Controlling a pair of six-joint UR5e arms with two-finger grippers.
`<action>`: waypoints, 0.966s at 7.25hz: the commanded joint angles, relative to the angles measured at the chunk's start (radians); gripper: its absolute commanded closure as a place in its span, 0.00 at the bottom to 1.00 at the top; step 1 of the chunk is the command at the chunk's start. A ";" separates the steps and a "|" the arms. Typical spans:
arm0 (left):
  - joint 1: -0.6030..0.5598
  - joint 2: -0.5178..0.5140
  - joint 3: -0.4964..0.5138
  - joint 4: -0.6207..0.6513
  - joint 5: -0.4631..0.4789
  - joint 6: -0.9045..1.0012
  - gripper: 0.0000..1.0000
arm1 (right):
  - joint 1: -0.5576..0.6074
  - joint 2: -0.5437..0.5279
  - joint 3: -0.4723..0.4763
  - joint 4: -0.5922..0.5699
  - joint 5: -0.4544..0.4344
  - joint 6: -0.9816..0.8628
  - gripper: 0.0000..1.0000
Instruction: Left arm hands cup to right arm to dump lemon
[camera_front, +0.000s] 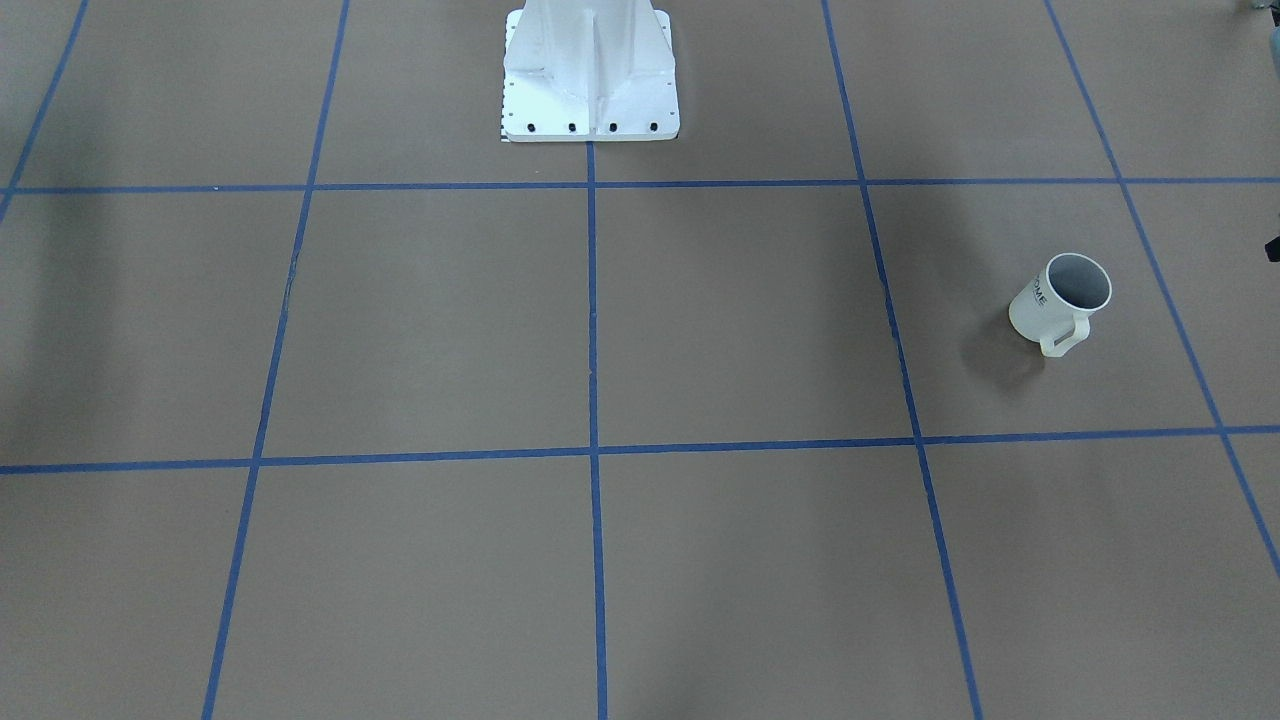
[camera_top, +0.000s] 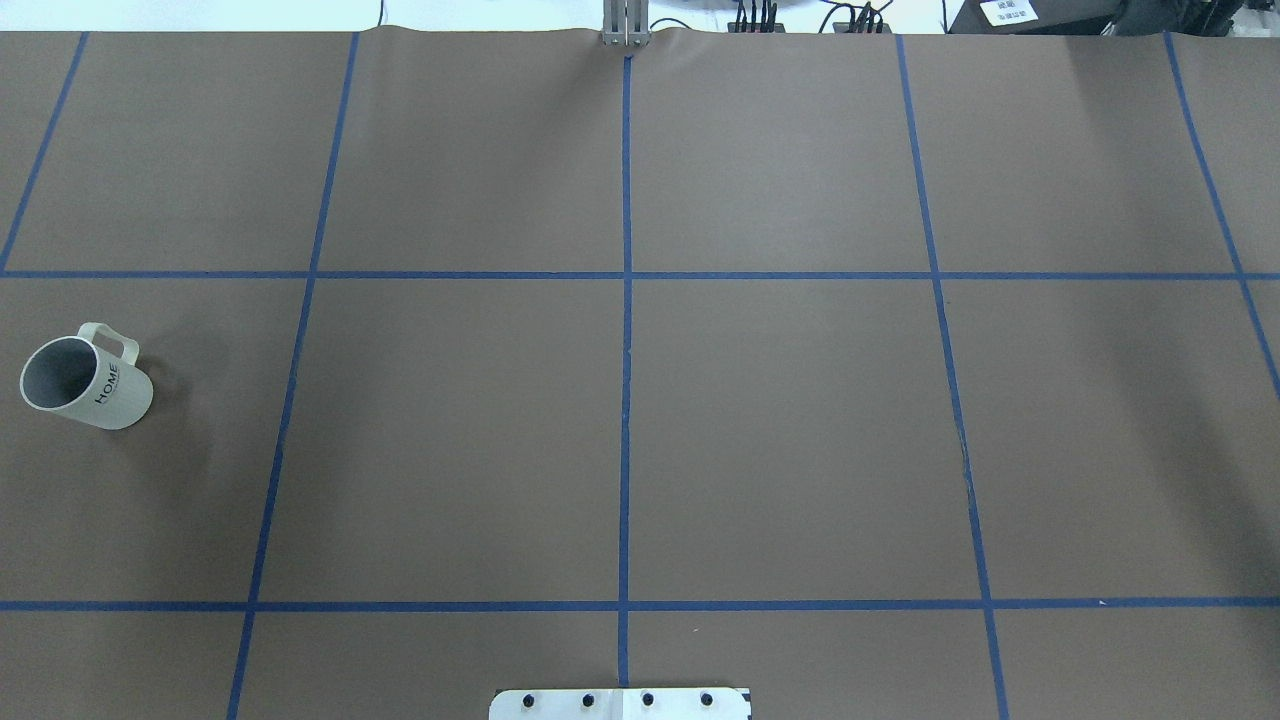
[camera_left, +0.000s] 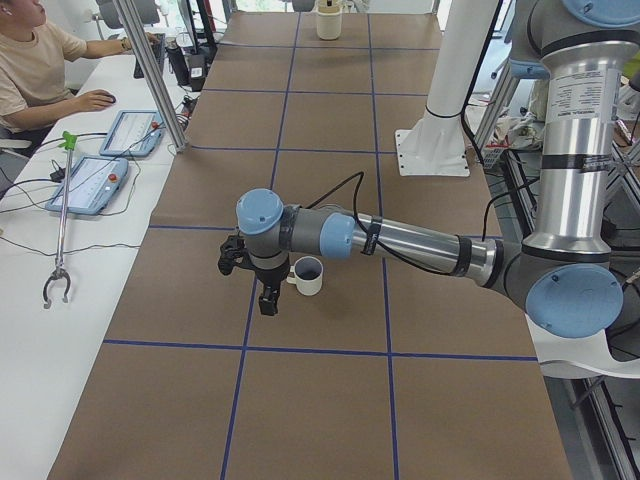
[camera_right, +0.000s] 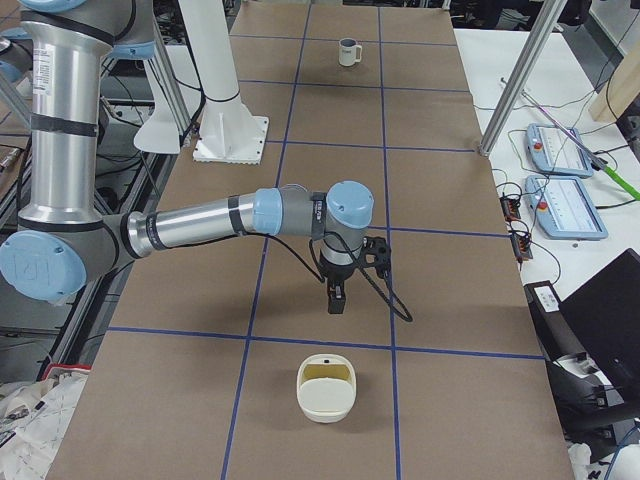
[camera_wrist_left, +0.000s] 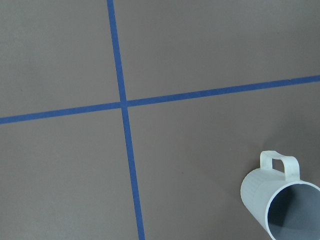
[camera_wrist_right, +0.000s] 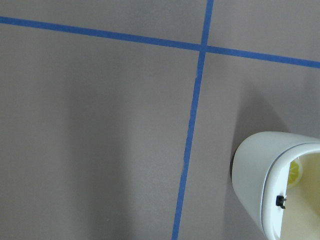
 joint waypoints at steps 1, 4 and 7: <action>-0.001 0.008 -0.006 -0.026 0.016 0.006 0.00 | 0.000 0.021 -0.031 0.002 -0.005 0.000 0.00; 0.005 0.006 -0.006 -0.027 0.013 -0.006 0.00 | -0.003 0.021 -0.046 0.003 -0.008 0.000 0.00; -0.001 0.011 -0.008 -0.027 0.021 -0.024 0.00 | -0.002 0.012 -0.026 0.002 -0.005 0.002 0.00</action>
